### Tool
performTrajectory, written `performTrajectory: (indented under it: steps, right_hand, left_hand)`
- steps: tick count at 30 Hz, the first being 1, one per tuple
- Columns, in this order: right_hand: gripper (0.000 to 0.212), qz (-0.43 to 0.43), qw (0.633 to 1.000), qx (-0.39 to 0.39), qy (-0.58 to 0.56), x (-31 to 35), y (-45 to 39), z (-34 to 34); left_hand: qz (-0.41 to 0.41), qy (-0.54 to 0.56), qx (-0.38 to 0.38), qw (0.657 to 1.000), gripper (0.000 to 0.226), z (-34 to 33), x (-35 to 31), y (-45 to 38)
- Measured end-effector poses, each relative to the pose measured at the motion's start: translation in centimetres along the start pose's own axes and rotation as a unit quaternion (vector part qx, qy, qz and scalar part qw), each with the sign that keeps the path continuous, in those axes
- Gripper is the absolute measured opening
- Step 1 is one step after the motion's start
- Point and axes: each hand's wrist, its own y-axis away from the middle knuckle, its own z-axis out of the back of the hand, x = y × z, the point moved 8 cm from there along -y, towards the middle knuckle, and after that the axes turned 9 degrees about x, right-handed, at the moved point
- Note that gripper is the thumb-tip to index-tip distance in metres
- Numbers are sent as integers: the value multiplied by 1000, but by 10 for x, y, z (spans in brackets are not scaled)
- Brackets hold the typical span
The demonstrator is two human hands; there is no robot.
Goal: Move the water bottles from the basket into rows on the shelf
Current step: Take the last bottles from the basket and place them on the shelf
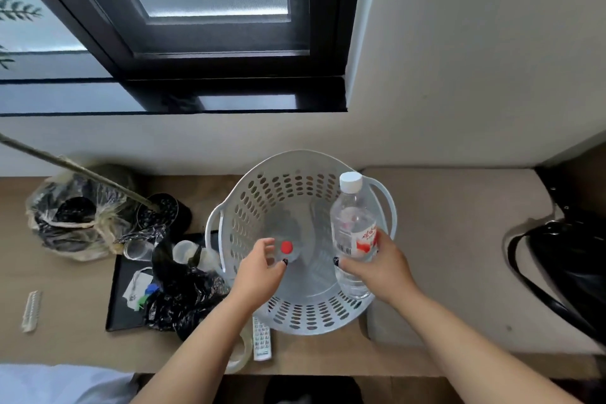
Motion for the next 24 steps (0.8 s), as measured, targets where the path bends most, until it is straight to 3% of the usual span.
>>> performTrajectory:
  steps: [5,12,21,24]
  right_hand:
    - [49,-27,999,11,-14,-29,-22,-11]
    - [49,-51,997,6,-55,-63,-38,-16]
    - [51,-74,995,-16,-69,-70,-33,-10]
    - [53,-69,995,-30,-70,-57,-24,-7]
  left_hand:
    - [55,-105,63,991,55,-37,39,-62]
    - [63,-239,95,964,52,-73,73,-132]
    - [45,-327,45,943,16,-58,65,-131]
    - [32,-313,26,949,17,-41,52,-111]
